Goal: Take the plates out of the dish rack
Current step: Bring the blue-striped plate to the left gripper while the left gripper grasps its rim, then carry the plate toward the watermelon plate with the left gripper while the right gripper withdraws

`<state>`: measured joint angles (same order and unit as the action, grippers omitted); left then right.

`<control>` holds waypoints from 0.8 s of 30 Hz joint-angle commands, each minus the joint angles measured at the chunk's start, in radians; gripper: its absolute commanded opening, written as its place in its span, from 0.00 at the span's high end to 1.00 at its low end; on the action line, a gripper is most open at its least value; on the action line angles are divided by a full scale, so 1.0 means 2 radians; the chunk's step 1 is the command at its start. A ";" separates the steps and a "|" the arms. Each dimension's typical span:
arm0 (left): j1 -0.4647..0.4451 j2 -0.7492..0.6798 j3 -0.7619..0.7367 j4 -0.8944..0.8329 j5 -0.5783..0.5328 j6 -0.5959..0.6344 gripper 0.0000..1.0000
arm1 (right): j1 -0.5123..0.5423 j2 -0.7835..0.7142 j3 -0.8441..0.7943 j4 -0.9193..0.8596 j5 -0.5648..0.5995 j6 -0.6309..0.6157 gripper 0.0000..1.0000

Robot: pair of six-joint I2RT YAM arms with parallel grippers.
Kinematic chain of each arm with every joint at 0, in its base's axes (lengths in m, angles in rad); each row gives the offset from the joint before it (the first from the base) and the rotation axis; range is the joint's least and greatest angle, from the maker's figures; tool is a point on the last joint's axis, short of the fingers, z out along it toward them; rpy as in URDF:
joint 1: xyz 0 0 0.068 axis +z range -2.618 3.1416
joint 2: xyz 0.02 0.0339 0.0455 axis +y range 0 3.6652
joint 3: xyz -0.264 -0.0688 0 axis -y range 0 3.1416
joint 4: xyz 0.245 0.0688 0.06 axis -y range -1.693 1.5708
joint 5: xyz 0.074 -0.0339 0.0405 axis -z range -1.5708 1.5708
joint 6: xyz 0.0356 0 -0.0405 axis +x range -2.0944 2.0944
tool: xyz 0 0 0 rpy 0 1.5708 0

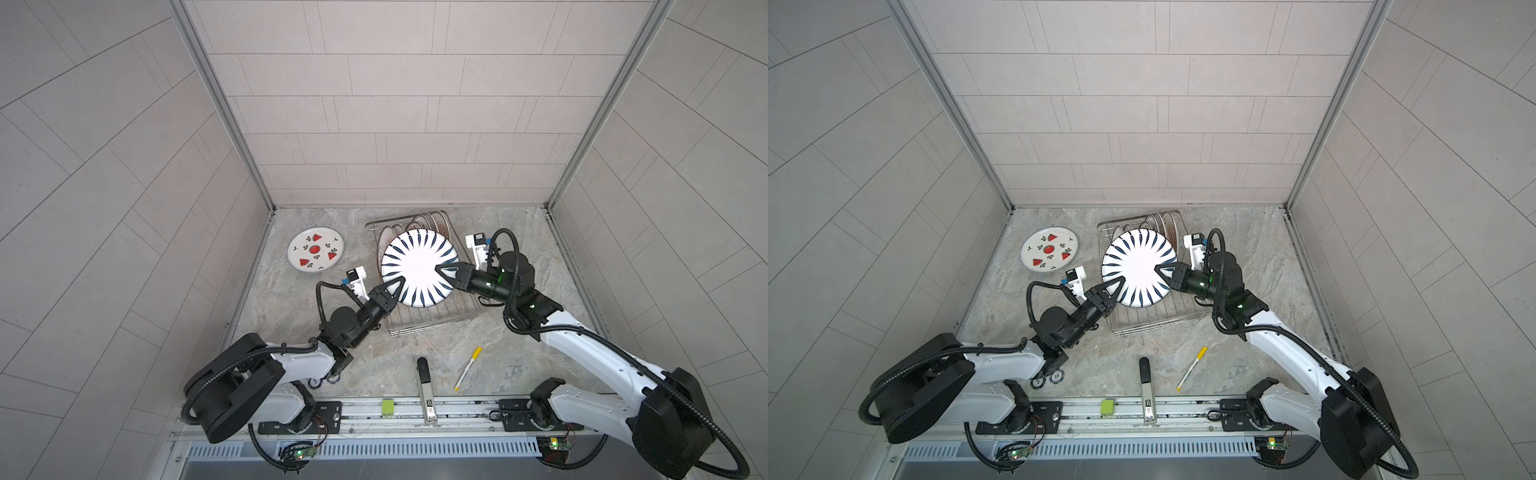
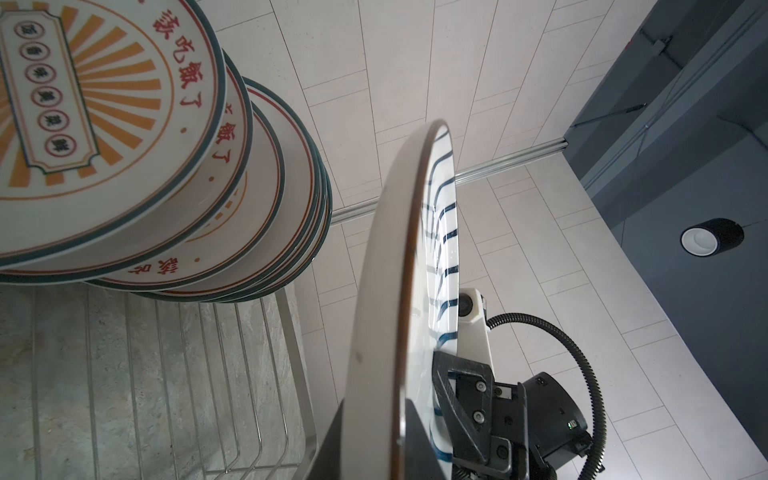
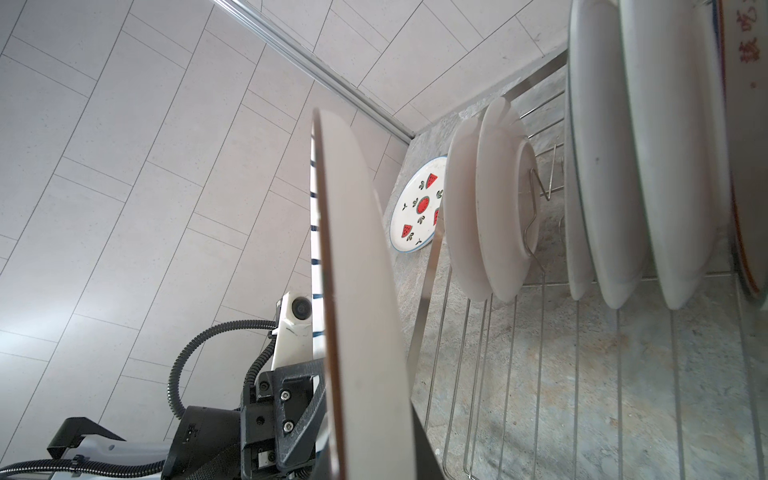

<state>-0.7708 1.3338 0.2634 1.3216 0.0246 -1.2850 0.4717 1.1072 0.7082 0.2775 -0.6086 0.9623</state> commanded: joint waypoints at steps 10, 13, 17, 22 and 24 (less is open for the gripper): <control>0.025 -0.011 0.007 0.000 -0.038 -0.002 1.00 | 0.015 -0.013 -0.002 -0.019 0.052 -0.062 0.21; 0.041 -0.012 0.005 -0.001 -0.033 -0.009 1.00 | 0.022 -0.025 0.002 -0.055 0.095 -0.086 0.07; 0.082 -0.016 -0.006 -0.003 -0.028 -0.021 1.00 | 0.101 -0.055 0.027 -0.169 0.302 -0.160 0.01; 0.140 -0.036 -0.030 -0.005 -0.022 -0.033 1.00 | 0.178 -0.061 0.042 -0.185 0.418 -0.208 0.01; 0.154 -0.043 -0.033 -0.007 -0.013 -0.036 1.00 | 0.188 -0.051 0.052 -0.181 0.419 -0.221 0.01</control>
<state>-0.4889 1.2984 0.1883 1.1770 -0.0116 -1.3224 0.8330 0.9977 0.7811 -0.0448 0.0761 0.6041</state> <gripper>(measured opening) 0.162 0.993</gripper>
